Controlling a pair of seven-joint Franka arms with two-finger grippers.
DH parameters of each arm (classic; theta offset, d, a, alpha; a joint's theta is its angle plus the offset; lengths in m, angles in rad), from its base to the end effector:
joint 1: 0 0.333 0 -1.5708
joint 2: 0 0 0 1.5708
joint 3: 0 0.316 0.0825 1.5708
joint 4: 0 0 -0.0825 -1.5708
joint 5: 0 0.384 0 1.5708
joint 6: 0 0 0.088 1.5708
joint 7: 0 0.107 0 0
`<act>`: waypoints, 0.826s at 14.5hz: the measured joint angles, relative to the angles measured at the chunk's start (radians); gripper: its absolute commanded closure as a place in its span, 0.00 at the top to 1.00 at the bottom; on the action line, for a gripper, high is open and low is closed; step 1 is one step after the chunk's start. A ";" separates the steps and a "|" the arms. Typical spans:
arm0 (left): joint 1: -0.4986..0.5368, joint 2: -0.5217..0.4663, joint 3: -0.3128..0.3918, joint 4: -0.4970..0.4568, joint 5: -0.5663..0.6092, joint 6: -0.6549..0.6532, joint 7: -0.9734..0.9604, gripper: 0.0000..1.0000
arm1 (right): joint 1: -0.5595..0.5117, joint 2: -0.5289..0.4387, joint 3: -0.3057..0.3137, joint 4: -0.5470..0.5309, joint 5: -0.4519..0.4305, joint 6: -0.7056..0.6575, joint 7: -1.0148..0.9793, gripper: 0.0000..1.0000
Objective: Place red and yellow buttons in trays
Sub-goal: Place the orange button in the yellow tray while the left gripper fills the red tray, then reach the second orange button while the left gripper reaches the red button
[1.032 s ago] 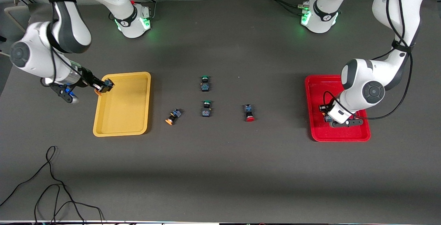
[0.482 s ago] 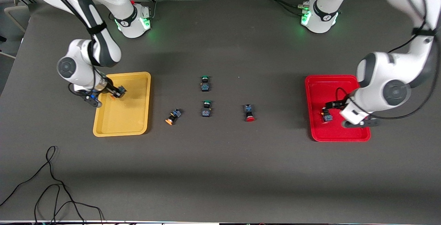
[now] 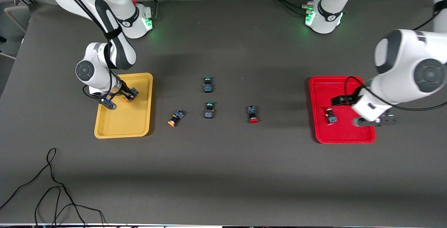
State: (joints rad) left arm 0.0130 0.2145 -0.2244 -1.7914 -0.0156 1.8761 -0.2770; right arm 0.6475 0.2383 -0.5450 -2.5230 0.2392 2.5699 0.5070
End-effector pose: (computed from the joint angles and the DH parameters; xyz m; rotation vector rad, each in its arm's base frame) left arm 0.5916 -0.1207 0.4228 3.1021 0.1136 -0.2112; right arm 0.4442 0.0296 0.1891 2.9391 -0.9291 -0.2069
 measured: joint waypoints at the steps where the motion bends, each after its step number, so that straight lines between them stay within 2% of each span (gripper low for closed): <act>1: -0.050 0.014 -0.003 0.006 -0.001 0.035 -0.063 1.00 | -0.003 0.000 -0.001 0.001 0.000 0.000 -0.006 1.00; 4: -0.230 0.077 -0.009 0.044 0.007 0.132 -0.294 1.00 | -0.004 -0.004 -0.003 0.005 0.000 0.000 -0.012 1.00; 7: -0.382 0.211 -0.009 0.146 0.058 0.165 -0.472 1.00 | -0.003 -0.048 -0.004 0.029 0.003 -0.043 -0.013 1.00; 9: -0.438 0.333 -0.007 0.217 0.120 0.216 -0.572 1.00 | -0.003 -0.111 -0.005 0.079 0.003 -0.119 -0.012 1.00; 12: -0.452 0.487 -0.001 0.258 0.159 0.337 -0.620 1.00 | -0.002 -0.174 -0.007 0.195 0.003 -0.239 0.003 1.00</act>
State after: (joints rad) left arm -0.4386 0.7020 -0.2251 -1.5337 0.1429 2.2129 -0.8973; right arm 0.6452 0.0644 -0.5515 -2.3280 0.2425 2.3305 0.5100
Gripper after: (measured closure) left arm 0.000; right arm 0.000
